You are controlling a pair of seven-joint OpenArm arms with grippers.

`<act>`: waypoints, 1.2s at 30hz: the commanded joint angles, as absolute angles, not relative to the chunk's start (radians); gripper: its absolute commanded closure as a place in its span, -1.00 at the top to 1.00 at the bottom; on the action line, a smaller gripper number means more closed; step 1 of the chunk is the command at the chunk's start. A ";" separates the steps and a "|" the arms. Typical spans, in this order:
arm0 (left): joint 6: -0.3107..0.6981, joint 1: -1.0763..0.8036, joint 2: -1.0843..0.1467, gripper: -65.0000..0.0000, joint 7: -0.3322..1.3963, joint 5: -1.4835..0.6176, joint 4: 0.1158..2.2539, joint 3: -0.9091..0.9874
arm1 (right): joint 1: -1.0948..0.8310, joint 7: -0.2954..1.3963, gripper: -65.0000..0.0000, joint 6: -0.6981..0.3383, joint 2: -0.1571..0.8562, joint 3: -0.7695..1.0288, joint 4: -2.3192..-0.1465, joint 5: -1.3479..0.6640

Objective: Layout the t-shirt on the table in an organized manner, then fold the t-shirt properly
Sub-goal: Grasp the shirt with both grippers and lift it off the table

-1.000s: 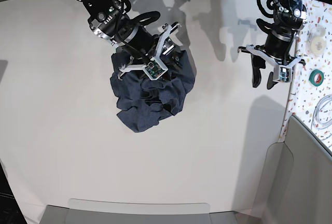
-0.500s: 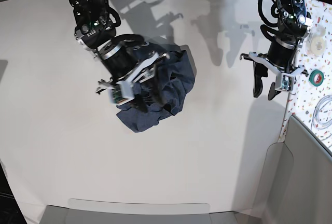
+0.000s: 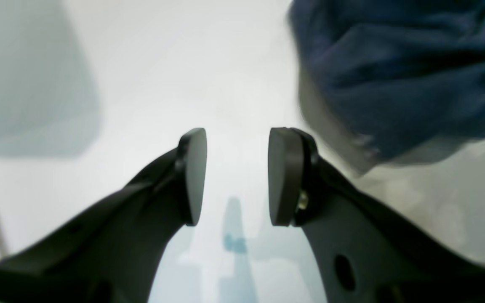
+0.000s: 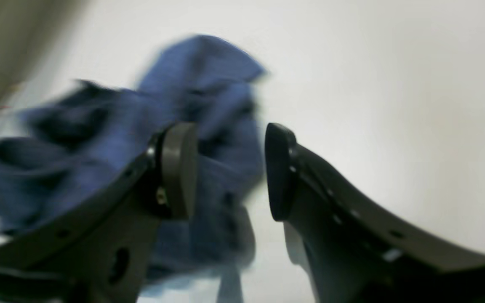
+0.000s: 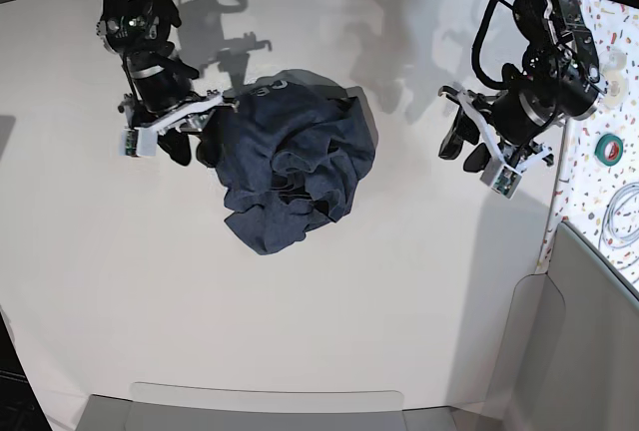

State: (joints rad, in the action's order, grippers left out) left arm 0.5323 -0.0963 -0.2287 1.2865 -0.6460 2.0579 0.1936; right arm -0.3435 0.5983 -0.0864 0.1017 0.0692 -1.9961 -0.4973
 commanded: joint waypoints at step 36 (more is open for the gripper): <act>0.541 0.001 -0.113 -1.00 1.349 -0.849 2.006 -0.108 | -0.225 0.651 -1.00 -0.237 0.139 -0.064 -1.946 -0.710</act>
